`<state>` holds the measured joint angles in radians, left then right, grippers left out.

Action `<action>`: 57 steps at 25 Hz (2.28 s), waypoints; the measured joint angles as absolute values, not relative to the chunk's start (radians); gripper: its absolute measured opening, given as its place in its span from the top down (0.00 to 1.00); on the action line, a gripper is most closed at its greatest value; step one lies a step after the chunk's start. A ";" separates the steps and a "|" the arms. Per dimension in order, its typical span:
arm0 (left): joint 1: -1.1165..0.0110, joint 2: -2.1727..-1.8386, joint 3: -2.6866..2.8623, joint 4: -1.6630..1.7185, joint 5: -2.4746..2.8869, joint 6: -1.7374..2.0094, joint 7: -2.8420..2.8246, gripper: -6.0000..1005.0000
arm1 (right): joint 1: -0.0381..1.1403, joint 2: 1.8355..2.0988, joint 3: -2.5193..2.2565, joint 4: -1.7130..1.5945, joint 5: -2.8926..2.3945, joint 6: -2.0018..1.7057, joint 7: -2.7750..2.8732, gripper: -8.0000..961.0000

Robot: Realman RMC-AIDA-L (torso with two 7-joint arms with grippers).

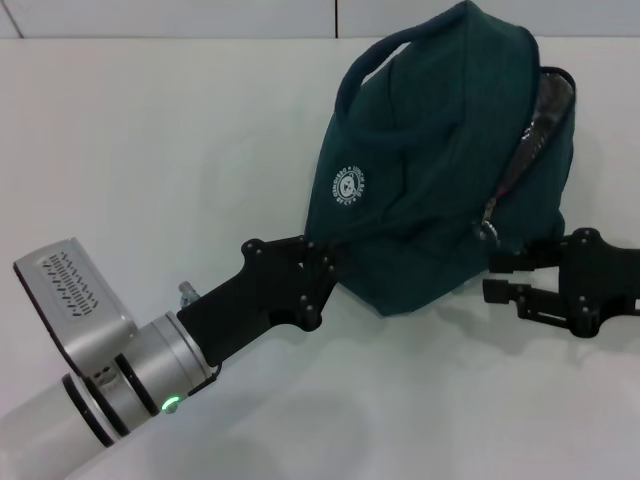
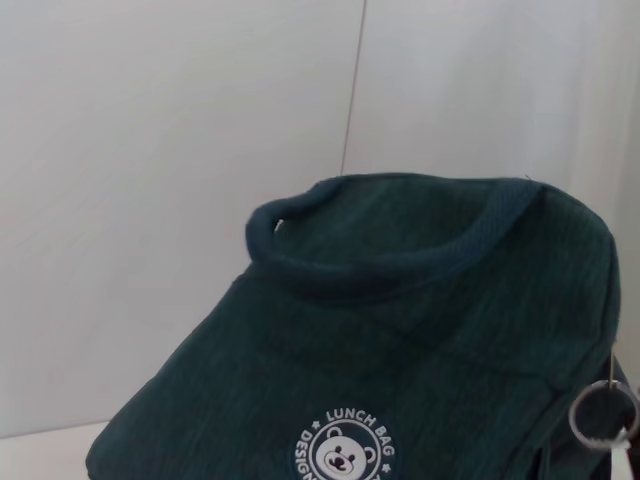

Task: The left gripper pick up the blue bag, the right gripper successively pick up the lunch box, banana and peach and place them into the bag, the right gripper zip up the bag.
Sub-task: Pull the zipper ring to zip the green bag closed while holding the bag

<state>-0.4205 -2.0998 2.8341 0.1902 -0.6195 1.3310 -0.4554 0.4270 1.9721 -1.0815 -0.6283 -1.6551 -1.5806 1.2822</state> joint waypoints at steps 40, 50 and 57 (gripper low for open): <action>-0.417 -2.103 2.835 0.204 -0.620 1.315 -0.457 0.89 | 0.414 2.003 -0.835 -0.678 -1.672 -1.536 1.283 0.66; -0.428 -2.103 2.832 0.204 -0.623 1.309 -0.457 0.89 | 0.358 1.987 -0.843 -0.674 -1.689 -1.683 1.175 0.69; -0.433 -2.103 2.832 0.203 -0.626 1.300 -0.457 0.88 | 0.363 2.010 -0.863 -0.608 -1.726 -1.668 1.036 0.68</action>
